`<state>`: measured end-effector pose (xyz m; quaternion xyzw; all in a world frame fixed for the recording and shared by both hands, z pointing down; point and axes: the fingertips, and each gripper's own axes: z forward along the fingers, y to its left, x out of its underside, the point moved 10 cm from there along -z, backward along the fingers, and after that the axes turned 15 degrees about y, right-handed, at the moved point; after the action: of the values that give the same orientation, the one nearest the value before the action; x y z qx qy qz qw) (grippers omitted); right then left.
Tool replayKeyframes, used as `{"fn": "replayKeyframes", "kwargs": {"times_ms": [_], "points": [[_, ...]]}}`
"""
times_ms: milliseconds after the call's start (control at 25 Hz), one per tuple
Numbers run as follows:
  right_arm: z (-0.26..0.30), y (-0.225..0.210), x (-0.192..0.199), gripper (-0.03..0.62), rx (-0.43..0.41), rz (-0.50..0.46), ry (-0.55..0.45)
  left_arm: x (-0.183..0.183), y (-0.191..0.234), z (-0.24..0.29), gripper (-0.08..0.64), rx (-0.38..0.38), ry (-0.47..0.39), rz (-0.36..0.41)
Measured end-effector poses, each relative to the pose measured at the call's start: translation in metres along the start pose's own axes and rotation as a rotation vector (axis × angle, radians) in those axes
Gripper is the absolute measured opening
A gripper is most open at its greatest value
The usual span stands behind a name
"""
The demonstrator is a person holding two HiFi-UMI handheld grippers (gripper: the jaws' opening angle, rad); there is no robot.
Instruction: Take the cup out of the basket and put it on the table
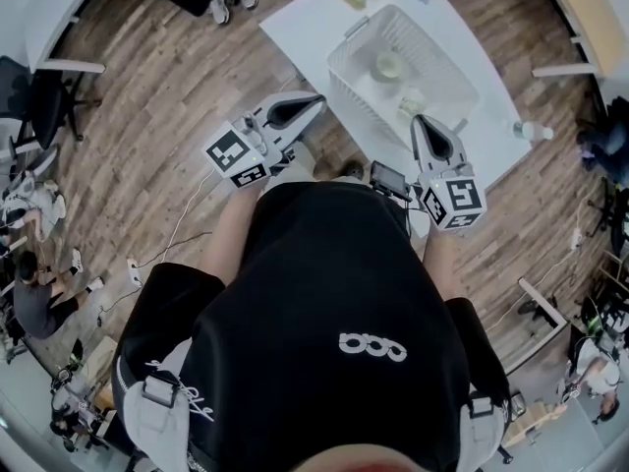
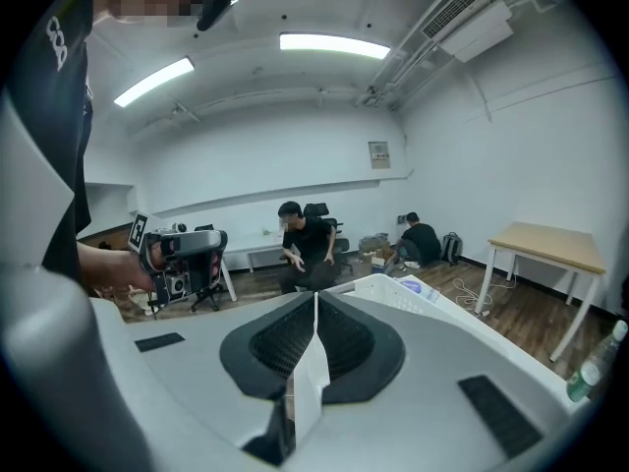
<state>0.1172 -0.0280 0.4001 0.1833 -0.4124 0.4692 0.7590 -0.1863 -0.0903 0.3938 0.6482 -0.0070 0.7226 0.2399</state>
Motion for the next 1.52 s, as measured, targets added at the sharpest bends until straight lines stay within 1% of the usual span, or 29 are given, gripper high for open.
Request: {"fn": "replayKeyframes", "kwargs": {"times_ms": [160,480,600,720,800,1000,1120,1160,1280,1400,1520], "points": [[0.016,0.002,-0.008,0.026,0.007,-0.004,0.019,-0.004,0.019,-0.004,0.009,-0.001,-0.003,-0.002],[0.043,-0.007,-0.020,0.028,0.013,-0.026,0.067,0.006,0.035,-0.014,0.009,-0.041,0.005,-0.039],[0.059,-0.016,-0.029,0.028,0.002,-0.061,0.095,0.008,0.040,-0.018,0.009,-0.065,0.003,-0.049],[0.075,-0.024,-0.037,0.028,0.007,-0.116,0.115,0.008,0.043,-0.021,0.009,-0.077,-0.004,-0.055],[0.090,-0.030,-0.040,0.028,0.007,-0.158,0.152,0.009,0.044,-0.023,0.009,-0.083,-0.005,-0.056],[0.139,-0.048,-0.036,0.029,-0.007,-0.267,0.303,0.014,0.042,-0.024,0.008,-0.108,0.006,-0.047],[0.178,-0.061,-0.024,0.032,-0.024,-0.326,0.433,0.016,0.041,-0.021,0.008,-0.118,0.018,-0.041],[0.191,-0.065,-0.019,0.041,-0.029,-0.353,0.486,0.017,0.040,-0.019,0.009,-0.119,0.021,-0.038],[0.230,-0.074,0.006,0.106,-0.057,-0.428,0.652,0.020,0.038,-0.015,0.009,-0.123,0.028,-0.031],[0.260,-0.087,0.036,0.114,-0.059,-0.468,0.795,0.021,0.036,-0.010,0.009,-0.130,0.035,-0.029],[0.279,-0.097,0.055,0.114,-0.034,-0.487,0.896,0.022,0.035,-0.009,0.009,-0.141,0.042,-0.022]]}}
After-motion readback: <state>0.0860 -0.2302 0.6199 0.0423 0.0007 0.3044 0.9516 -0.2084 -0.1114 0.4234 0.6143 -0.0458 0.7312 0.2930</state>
